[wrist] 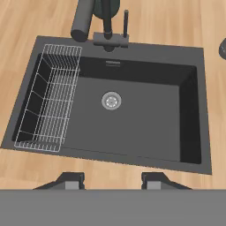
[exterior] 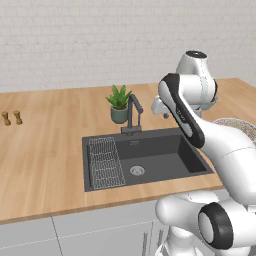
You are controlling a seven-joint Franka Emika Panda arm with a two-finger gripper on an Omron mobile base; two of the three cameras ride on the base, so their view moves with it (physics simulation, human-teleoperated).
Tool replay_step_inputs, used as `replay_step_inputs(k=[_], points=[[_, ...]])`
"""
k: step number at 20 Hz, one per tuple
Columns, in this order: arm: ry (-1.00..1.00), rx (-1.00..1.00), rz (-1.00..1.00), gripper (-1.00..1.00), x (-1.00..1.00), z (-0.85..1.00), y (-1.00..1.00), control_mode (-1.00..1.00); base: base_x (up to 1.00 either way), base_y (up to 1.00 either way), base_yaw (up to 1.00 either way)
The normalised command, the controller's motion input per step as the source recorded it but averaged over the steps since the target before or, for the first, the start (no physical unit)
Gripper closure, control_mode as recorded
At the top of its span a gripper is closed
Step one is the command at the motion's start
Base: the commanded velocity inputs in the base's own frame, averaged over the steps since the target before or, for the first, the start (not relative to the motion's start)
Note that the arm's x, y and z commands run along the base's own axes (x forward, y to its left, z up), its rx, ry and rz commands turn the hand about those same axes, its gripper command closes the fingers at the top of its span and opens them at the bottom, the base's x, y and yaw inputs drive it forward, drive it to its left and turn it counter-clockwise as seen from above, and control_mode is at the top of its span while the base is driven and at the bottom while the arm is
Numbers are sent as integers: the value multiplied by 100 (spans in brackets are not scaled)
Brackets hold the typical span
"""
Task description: Put the colander in the sink, put the apple in the colander, and turn on the sink faucet and pour water over the colander.
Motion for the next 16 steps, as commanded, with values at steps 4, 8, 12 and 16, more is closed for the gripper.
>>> replay_step_inputs(k=[4,8,12,16], points=[[0,0,0,-100,-6,0,-14,-100,0,0,0],[0,0,0,-100,-6,-9,-76,-100,0,0,0],[1,0,0,-100,-4,-28,-98,-100,0,0,0],[0,0,0,-100,0,-37,-100,-100,0,0,0]])
